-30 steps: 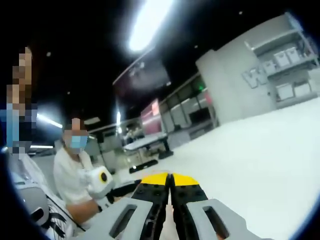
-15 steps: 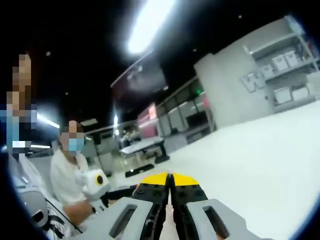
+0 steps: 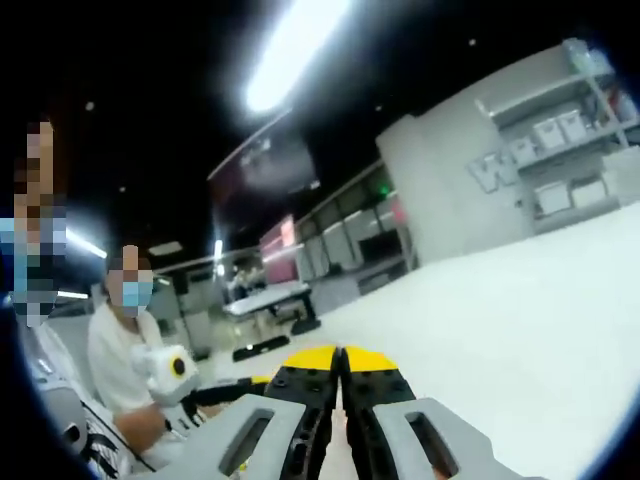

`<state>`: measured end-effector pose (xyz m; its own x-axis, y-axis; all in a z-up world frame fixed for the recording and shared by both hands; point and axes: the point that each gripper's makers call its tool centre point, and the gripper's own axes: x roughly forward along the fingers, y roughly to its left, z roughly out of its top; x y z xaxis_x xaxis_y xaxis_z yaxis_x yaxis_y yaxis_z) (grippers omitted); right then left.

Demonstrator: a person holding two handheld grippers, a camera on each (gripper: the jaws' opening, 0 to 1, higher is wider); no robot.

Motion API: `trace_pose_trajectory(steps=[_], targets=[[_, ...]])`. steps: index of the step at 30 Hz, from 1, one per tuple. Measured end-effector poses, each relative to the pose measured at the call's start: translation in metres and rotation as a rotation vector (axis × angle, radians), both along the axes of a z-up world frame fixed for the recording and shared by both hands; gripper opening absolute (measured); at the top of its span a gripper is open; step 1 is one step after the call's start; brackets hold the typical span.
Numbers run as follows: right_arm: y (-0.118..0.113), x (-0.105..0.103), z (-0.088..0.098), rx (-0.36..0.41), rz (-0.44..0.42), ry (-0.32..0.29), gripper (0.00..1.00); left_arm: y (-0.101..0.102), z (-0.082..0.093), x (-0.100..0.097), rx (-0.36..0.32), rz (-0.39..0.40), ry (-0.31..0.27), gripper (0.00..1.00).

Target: Open the resealable bag by pulling the two sides of the seal apart until the entire bag opening is separated and visibly accessible.

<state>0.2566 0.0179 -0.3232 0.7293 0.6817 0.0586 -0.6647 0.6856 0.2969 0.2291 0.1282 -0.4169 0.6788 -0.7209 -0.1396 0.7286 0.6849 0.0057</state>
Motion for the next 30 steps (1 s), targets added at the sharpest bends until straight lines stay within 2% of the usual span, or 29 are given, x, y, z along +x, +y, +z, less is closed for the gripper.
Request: trace_pose_trajectory(steps=[21, 30], targets=[[-0.009, 0.015, -0.006, 0.008, -0.045, 0.004, 0.0, -0.001, -0.005, 0.001, 0.008, -0.004, 0.006, 0.97], [-0.01, 0.021, -0.003, 0.002, -0.053, -0.004, 0.0, 0.0, -0.004, 0.001, 0.011, -0.003, -0.001, 0.97]])
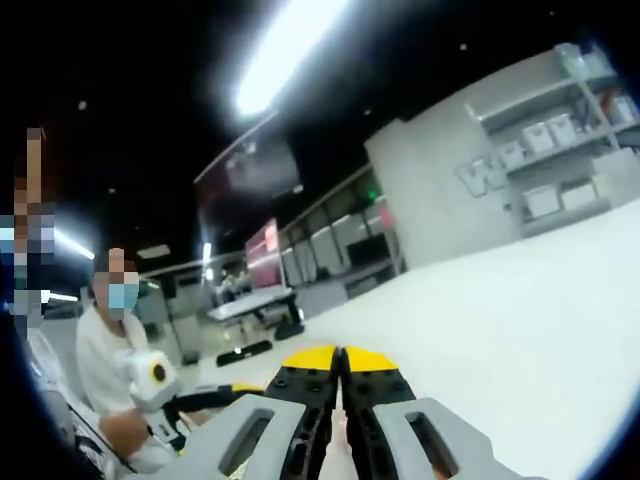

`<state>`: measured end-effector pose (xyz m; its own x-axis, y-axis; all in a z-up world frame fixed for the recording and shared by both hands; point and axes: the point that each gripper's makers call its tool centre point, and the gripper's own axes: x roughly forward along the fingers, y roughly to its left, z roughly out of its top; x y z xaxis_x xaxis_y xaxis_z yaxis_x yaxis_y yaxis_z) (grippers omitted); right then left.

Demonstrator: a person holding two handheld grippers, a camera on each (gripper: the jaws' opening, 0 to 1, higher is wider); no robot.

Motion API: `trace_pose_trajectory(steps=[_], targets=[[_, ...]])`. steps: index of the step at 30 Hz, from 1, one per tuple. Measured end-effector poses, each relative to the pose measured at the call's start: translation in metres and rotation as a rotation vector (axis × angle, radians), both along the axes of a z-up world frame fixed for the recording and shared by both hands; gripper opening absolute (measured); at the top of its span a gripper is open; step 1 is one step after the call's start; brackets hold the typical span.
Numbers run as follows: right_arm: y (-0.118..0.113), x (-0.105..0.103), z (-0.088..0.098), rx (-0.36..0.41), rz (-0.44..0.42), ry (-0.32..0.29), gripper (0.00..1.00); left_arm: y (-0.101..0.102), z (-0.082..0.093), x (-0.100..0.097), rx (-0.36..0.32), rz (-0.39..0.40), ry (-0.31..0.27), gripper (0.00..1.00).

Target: Open the resealable bag by pulling the two sides of the seal apart until the entire bag opening is separated and visibly accessible.

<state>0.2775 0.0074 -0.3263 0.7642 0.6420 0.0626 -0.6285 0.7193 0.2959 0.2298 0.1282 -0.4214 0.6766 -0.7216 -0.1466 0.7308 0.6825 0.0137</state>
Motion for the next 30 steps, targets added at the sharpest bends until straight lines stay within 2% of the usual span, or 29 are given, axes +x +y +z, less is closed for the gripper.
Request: trace_pose_trajectory(steps=[15, 30], targets=[[-0.003, 0.017, -0.001, -0.021, -0.023, 0.002, 0.0, 0.0, 0.0, -0.001, 0.003, -0.001, -0.005, 0.97], [-0.001, 0.034, 0.005, -0.043, -0.035, -0.015, 0.0, 0.0, 0.001, 0.0, 0.007, 0.0, -0.009, 0.97]])
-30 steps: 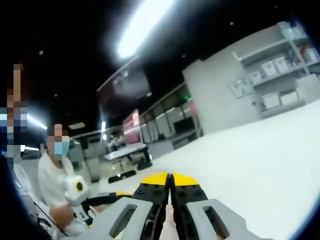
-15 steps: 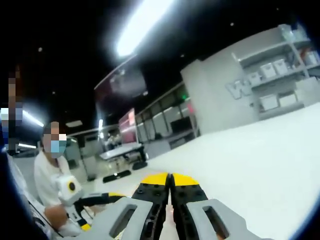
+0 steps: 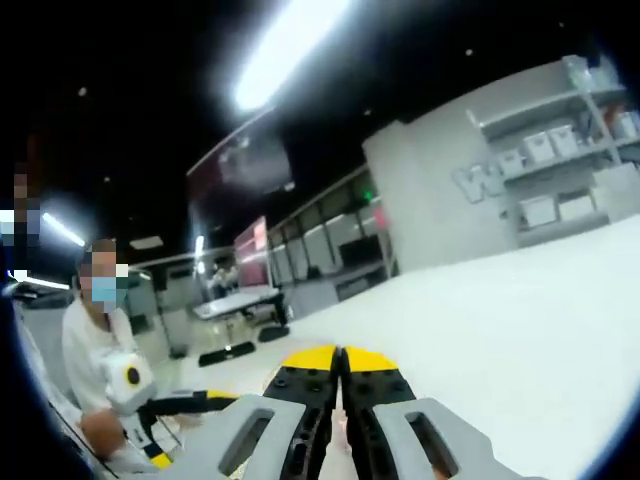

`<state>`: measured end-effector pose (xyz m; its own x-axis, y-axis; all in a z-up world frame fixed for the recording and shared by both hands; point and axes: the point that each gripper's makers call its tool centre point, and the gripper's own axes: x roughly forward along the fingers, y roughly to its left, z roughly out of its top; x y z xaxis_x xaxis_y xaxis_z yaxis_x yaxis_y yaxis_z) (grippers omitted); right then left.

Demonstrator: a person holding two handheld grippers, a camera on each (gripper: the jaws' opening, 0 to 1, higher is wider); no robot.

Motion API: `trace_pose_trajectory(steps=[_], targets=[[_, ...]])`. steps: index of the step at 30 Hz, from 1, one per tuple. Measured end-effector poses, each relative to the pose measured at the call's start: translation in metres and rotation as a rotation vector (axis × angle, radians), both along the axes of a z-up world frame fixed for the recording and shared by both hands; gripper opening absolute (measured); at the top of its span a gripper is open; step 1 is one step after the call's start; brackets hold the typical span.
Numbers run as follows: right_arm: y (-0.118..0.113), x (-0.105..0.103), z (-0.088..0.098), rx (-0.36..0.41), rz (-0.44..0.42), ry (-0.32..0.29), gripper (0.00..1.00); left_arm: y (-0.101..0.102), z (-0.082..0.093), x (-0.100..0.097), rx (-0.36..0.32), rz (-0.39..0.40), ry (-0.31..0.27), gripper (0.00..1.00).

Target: Open the resealable bag by pulling the two sides of the seal apart until the entire bag opening is separated and visibly accessible.

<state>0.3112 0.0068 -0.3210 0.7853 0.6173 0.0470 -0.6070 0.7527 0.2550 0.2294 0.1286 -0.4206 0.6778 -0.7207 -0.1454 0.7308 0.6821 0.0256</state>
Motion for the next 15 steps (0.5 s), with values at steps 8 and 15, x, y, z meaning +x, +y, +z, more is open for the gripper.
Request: trace_pose_trajectory(steps=[8, 15], targets=[[0.002, 0.008, 0.002, -0.014, -0.006, 0.001, 0.0, 0.0, 0.0, 0.001, -0.001, 0.001, 0.0, 0.97], [0.006, 0.015, 0.005, -0.042, -0.009, 0.0, 0.0, 0.001, -0.001, 0.0, -0.002, 0.0, 0.003, 0.97]])
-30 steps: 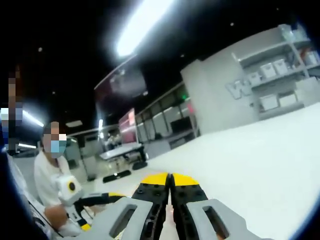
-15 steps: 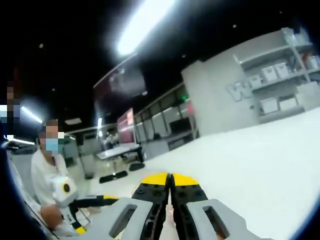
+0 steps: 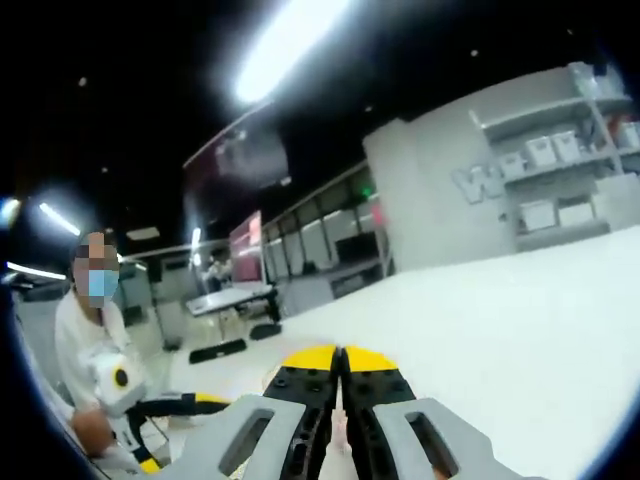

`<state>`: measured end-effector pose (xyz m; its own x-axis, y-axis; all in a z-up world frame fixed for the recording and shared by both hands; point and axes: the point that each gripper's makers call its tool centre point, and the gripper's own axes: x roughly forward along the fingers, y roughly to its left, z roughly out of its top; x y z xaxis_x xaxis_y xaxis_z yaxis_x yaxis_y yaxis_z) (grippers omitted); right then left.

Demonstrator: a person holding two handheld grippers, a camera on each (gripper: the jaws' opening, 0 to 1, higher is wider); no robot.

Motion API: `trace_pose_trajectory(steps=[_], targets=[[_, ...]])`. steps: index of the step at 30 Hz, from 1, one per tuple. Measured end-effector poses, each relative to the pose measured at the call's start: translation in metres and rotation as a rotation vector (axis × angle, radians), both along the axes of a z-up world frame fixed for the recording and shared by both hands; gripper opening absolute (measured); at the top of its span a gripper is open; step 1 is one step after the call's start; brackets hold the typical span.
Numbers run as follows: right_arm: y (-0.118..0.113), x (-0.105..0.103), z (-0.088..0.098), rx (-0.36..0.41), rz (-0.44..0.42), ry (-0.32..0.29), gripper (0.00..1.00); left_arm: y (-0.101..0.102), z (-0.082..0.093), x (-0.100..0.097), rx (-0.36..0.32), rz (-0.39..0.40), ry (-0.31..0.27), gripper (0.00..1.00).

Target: Open the resealable bag by pulling the two sides of the seal apart until the entire bag opening is separated and visibly accessible.

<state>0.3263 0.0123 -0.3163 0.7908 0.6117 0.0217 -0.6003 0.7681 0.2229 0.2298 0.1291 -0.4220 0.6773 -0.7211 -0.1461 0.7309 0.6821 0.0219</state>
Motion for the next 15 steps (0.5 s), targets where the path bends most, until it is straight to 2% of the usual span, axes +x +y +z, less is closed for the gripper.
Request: trace_pose_trajectory(steps=[15], targets=[[-0.003, 0.028, 0.0, -0.032, -0.043, 0.005, 0.0, 0.002, 0.004, 0.001, -0.007, 0.003, -0.007, 0.97]])
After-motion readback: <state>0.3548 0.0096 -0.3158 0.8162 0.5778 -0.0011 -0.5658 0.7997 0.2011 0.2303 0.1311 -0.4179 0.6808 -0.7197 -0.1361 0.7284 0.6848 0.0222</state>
